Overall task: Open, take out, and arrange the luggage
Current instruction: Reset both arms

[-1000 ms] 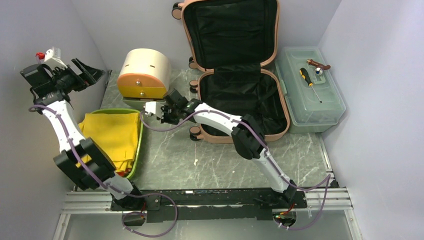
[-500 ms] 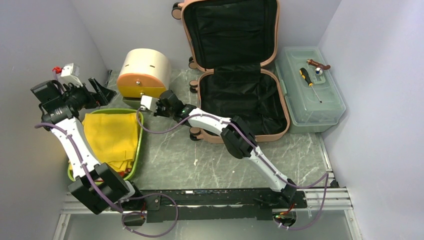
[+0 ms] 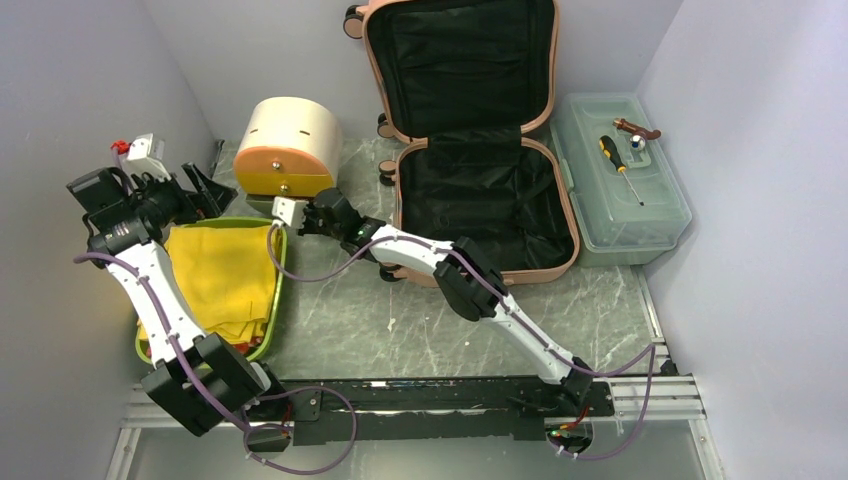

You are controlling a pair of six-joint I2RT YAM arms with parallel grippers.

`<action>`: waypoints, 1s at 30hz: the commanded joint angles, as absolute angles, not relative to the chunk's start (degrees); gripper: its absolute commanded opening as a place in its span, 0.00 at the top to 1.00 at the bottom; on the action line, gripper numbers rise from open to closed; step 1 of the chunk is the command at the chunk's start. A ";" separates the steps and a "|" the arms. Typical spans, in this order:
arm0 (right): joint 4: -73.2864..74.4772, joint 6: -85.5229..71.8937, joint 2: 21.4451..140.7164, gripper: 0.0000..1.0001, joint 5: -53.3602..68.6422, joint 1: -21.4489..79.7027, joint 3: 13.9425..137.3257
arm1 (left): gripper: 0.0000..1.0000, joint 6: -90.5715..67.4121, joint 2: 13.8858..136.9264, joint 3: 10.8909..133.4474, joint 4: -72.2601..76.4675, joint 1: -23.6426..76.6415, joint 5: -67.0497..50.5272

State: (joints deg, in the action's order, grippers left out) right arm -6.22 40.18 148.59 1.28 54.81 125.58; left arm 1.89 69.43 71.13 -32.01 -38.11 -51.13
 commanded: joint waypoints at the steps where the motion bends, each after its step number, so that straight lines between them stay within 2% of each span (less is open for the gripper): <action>1: -14.09 44.97 151.05 1.00 -3.50 54.76 127.87 | 0.01 3.81 67.50 71.10 -32.98 -38.21 -52.18; 13: -19.20 45.24 152.79 1.00 -3.13 54.67 129.40 | 0.01 3.11 67.33 70.85 -32.48 -38.21 -53.02; 24: -21.41 50.51 159.59 1.00 -7.07 54.50 137.65 | 0.01 3.27 67.23 70.94 -32.95 -38.17 -52.87; 27: -21.16 48.74 157.54 1.00 -5.31 54.40 135.01 | 0.01 2.83 67.32 71.01 -32.50 -38.22 -52.84; 30: -15.89 45.74 150.21 1.00 0.22 54.68 128.89 | 0.01 3.25 67.41 71.43 -32.57 -38.21 -52.78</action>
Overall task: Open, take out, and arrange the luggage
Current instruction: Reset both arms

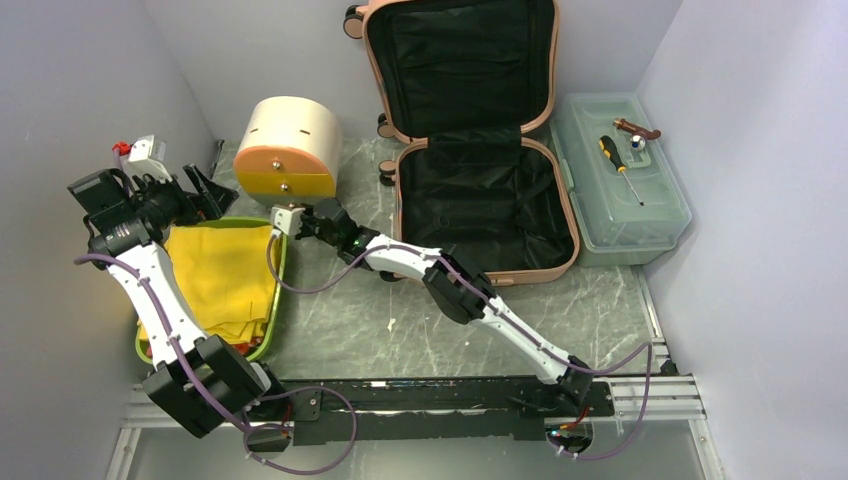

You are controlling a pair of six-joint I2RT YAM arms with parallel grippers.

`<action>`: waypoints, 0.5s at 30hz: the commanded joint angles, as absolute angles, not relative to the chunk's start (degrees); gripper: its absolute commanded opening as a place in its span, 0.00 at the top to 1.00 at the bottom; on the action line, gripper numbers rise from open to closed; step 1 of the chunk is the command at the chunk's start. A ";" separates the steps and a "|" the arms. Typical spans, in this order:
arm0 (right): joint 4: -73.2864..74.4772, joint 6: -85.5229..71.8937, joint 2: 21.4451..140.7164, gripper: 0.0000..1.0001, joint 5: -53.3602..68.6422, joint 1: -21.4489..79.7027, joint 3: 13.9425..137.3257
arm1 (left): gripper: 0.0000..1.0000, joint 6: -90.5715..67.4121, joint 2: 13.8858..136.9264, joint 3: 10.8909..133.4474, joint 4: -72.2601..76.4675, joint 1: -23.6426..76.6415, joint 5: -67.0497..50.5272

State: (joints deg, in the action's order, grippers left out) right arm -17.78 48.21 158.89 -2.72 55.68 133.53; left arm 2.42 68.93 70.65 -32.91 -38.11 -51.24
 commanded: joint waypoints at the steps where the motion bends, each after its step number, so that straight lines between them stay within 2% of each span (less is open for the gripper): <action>1: -11.23 44.83 148.18 1.00 1.87 54.93 128.99 | 0.01 3.49 67.41 71.79 -32.86 -38.17 -52.47; 3: 1.73 43.26 144.28 0.98 5.24 55.34 131.07 | 0.01 5.31 67.35 72.70 -34.06 -38.15 -51.91; 4: 8.56 42.42 141.65 0.92 6.65 55.49 130.38 | 0.01 6.55 67.33 73.16 -34.80 -38.12 -51.93; 6: 17.22 40.96 135.89 0.66 8.50 55.74 127.86 | 0.01 9.06 67.24 74.03 -36.65 -38.11 -52.21; 10: 34.23 37.26 122.98 0.08 9.90 55.61 120.81 | 0.01 12.53 68.20 77.48 -43.08 -38.14 -52.45; 11: 36.78 35.73 119.04 0.01 9.40 55.37 117.66 | 0.01 14.32 68.40 78.61 -45.57 -38.12 -53.29; 15: 45.30 31.12 102.58 0.00 8.16 53.23 103.89 | 0.01 23.86 67.18 80.86 -56.07 -38.14 -59.21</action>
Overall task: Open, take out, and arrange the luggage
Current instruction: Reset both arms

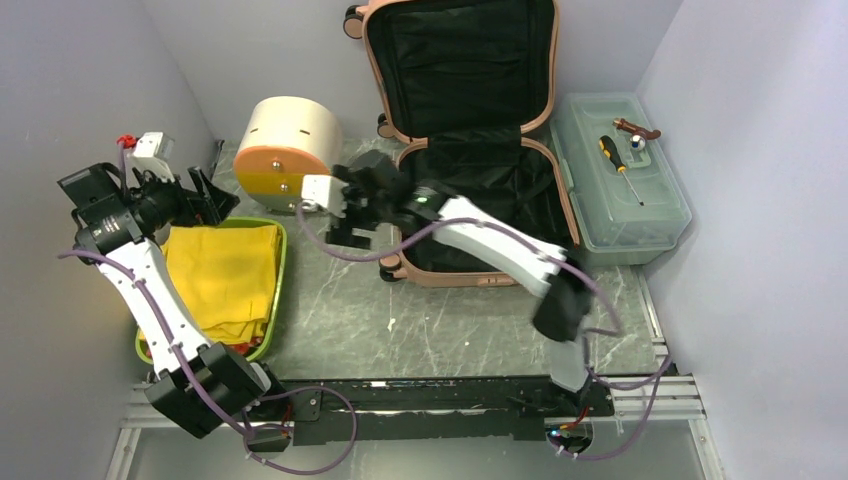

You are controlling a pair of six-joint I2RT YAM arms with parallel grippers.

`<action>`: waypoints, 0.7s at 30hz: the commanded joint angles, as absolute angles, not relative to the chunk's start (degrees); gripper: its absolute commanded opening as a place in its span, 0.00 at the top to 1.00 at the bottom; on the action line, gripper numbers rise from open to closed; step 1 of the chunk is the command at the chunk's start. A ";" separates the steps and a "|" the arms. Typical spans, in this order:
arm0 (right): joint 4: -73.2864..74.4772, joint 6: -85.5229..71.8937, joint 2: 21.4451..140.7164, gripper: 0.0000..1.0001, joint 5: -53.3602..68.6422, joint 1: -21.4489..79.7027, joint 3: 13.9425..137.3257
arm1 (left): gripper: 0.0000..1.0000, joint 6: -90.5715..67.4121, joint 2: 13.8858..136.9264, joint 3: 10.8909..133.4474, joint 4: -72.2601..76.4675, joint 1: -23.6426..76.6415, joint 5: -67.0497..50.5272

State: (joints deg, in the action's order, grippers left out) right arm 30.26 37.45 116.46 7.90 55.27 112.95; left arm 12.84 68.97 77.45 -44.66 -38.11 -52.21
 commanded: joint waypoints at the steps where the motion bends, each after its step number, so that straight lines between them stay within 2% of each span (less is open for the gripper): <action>1: 46.92 30.16 98.23 0.00 8.18 52.38 100.15 | 0.01 27.10 66.24 80.76 -59.02 -38.14 -61.20; 4: 47.74 26.31 82.42 0.00 5.81 50.34 87.53 | 0.01 33.24 62.53 78.29 -64.42 -38.14 -65.53; 8: 41.84 21.96 58.88 0.00 -3.12 48.80 67.74 | 0.01 36.33 56.70 73.92 -67.80 -38.10 -67.69; 10: 40.68 21.60 47.82 0.00 -2.52 44.81 59.73 | 0.01 40.69 53.88 72.21 -71.76 -38.13 -69.42; 14: 40.76 23.40 27.15 0.00 -2.76 38.91 50.98 | 0.01 50.58 47.25 67.78 -79.97 -38.14 -72.57; 21: 42.03 26.23 6.82 0.00 -2.75 27.51 45.19 | 0.01 66.86 37.96 61.42 -89.69 -38.11 -76.53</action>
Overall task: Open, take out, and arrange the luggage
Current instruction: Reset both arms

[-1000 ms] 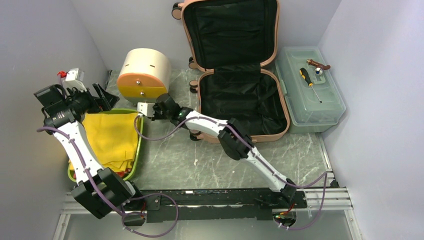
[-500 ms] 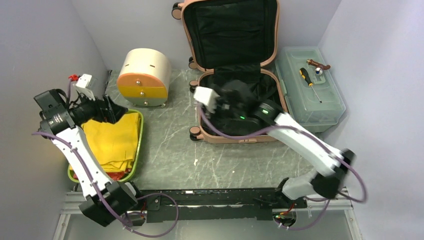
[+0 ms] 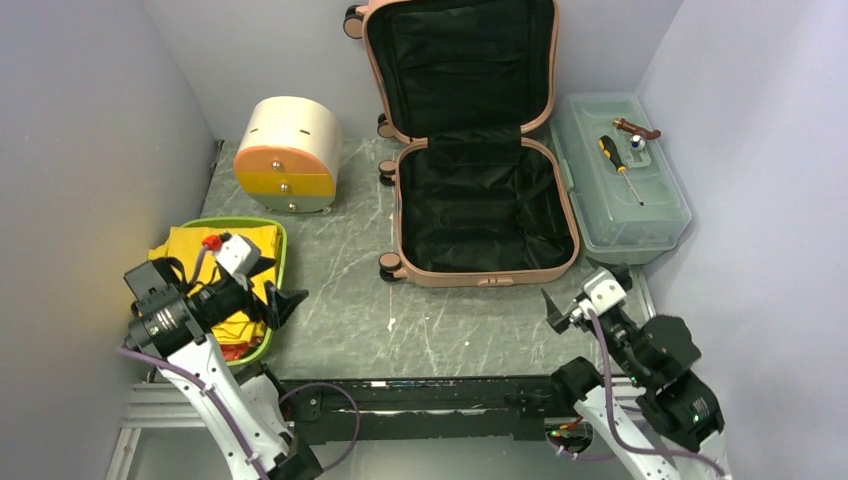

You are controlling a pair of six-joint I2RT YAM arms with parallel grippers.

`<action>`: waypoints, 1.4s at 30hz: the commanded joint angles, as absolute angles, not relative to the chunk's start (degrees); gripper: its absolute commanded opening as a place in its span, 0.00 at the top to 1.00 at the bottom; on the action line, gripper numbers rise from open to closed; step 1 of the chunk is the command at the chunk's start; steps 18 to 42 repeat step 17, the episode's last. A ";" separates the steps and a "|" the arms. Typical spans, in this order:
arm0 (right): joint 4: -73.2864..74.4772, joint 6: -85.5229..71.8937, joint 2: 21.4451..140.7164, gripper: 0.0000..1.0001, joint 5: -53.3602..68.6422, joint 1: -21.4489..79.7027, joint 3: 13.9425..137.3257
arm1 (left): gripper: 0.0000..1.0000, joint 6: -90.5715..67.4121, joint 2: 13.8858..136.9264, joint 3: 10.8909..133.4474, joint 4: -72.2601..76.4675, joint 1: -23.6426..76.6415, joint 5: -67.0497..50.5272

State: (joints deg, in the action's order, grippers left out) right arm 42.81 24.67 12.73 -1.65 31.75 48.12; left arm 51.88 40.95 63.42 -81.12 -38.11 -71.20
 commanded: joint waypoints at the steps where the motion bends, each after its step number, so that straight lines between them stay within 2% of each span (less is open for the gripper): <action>1: 42.36 26.76 5.83 0.00 -2.34 26.70 44.73 | 0.01 70.77 37.23 60.93 -91.72 -38.14 -76.65; 4: 43.97 28.31 4.72 0.00 -1.41 26.11 44.14 | 0.01 77.19 36.46 59.78 -96.22 -38.09 -77.07; 42: 41.26 27.97 3.04 0.00 -3.55 24.73 40.58 | 0.01 78.31 34.65 58.18 -96.24 -37.58 -76.32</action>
